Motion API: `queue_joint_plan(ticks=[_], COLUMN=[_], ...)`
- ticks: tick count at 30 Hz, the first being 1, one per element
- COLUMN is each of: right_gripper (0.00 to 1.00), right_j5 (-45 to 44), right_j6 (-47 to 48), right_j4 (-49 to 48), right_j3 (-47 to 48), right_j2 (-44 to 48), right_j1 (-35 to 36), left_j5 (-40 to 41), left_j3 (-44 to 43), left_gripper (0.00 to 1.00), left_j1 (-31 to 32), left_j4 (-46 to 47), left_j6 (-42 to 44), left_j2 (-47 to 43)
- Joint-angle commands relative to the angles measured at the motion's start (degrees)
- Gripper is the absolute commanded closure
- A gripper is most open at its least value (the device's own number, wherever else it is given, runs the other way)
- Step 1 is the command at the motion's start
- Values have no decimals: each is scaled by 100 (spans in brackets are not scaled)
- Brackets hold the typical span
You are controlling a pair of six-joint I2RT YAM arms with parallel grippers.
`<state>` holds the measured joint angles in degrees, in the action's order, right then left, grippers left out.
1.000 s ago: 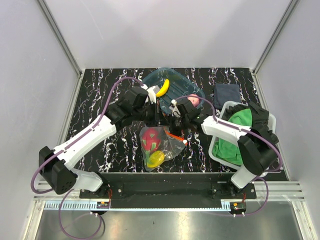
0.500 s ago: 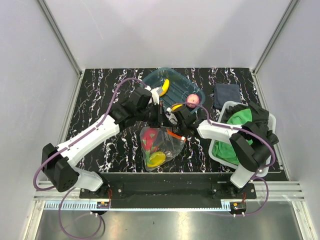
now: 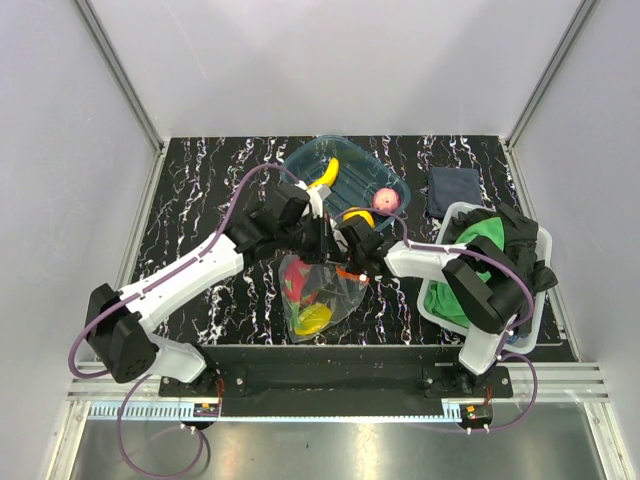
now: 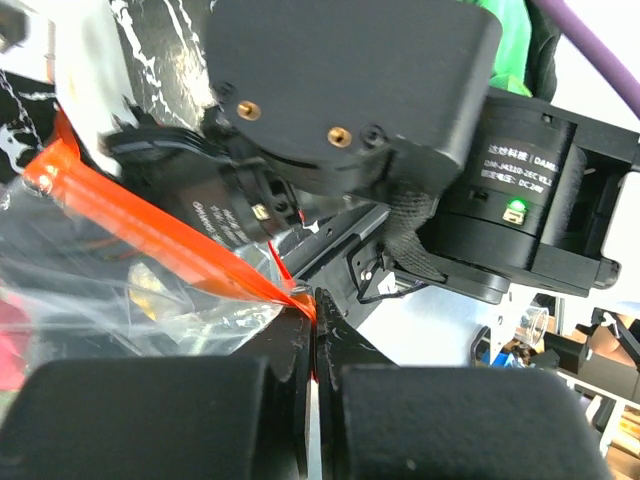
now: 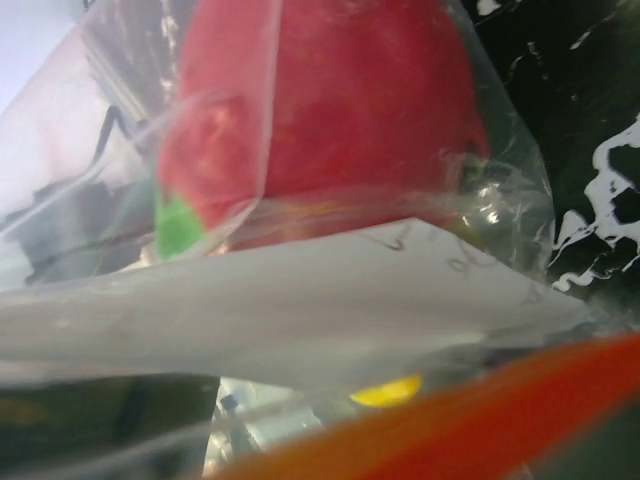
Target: Open the zip-top bag and remove the fake food
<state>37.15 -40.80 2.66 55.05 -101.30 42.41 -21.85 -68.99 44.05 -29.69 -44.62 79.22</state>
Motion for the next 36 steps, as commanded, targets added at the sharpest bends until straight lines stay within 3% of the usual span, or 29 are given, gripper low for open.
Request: queue_joint_plan(ticks=[1, 2, 5, 13, 19, 26, 31, 36], right_gripper=[23, 24, 44, 79, 100, 98, 75, 61], right_j5=[-453, -506, -647, -849, -911, -692, -349, -427], right_j6=[-34, -34, -69, -34, 54, 116, 519, 652], right_j4=[-204, -213, -204, -432, -512, -512, 269, 866], right_j3=[191, 182, 156, 33, -55, -161, 120, 94], right_j2=[-180, -171, -145, 39, 162, 365, 198, 417], right_j1=[74, 83, 83, 83, 83, 83, 83, 83], left_j5=[-224, -206, -180, -92, 5, 75, -74, -188], left_j3=[8, 35, 140, 395, 518, 474, 404, 343], left_gripper=[100, 100, 100, 100, 100, 100, 100, 100], left_j1=[104, 104, 95, 104, 95, 68, 68, 77], left_j4=[561, 570, 570, 588, 526, 332, 332, 324], left_j6=[-134, -126, -126, -100, -29, 120, 155, 173], left_j2=[-65, -73, -170, -354, -504, -601, -487, -390])
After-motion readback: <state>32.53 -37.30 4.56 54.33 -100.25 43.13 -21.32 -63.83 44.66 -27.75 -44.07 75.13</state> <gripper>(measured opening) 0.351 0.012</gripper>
